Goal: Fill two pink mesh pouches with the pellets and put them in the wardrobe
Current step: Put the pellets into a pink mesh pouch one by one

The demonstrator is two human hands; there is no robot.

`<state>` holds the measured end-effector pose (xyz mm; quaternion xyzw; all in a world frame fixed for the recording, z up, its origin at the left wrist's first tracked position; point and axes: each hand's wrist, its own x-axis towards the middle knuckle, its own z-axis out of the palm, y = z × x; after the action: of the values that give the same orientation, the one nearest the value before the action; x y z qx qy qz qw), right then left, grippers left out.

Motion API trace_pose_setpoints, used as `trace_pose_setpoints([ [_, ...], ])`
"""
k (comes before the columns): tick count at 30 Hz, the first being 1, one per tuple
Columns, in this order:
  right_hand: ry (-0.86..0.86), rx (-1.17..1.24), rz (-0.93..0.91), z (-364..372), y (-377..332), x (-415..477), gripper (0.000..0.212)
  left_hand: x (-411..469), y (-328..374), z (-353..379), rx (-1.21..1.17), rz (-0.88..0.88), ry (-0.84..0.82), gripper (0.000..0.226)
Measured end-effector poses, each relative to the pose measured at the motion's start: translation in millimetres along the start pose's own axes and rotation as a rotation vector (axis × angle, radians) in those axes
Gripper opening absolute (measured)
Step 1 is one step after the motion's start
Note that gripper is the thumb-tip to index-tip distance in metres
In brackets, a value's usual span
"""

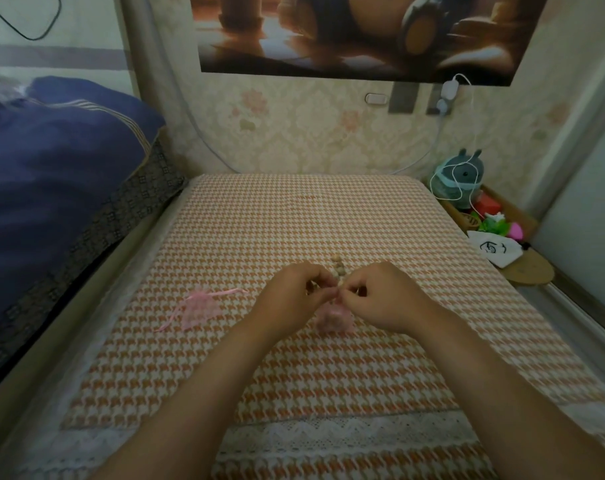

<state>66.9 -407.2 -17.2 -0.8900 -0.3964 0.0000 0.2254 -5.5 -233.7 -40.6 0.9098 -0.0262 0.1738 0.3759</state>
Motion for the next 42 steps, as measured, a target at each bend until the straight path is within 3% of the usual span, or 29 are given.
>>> trace_pose_setpoints([
  [4,0.004,-0.010,0.004,0.4,2.2,-0.1,0.038,2.4,-6.4,1.5,0.061,0.055,0.009,0.006],
  [11,-0.008,-0.014,0.045,-1.9,1.9,2.0,0.028,0.0,-8.5,-2.9,-0.025,-0.027,-0.045,0.007],
  [15,-0.009,-0.005,0.050,-0.5,2.6,3.6,0.031,4.4,-13.1,-5.4,-0.085,-0.073,0.071,0.008],
  [18,-0.003,0.011,0.046,0.7,5.6,4.1,0.031,5.2,-27.6,-9.8,0.018,-0.146,0.132,0.010],
  [25,0.007,0.007,0.039,4.4,10.5,4.6,0.033,0.4,-62.6,4.6,0.263,-0.094,-0.127,0.025],
  [29,0.006,0.020,0.063,7.6,11.1,7.1,0.034,2.7,-63.3,10.7,0.309,-0.086,-0.101,0.025],
  [36,-0.014,0.035,0.078,7.6,5.1,4.3,0.031,10.8,-63.2,9.3,0.201,-0.242,0.000,0.009],
  [42,-0.014,0.041,0.111,-0.3,1.8,3.2,0.017,13.2,-24.1,-4.6,-0.164,-0.136,0.156,0.010],
])
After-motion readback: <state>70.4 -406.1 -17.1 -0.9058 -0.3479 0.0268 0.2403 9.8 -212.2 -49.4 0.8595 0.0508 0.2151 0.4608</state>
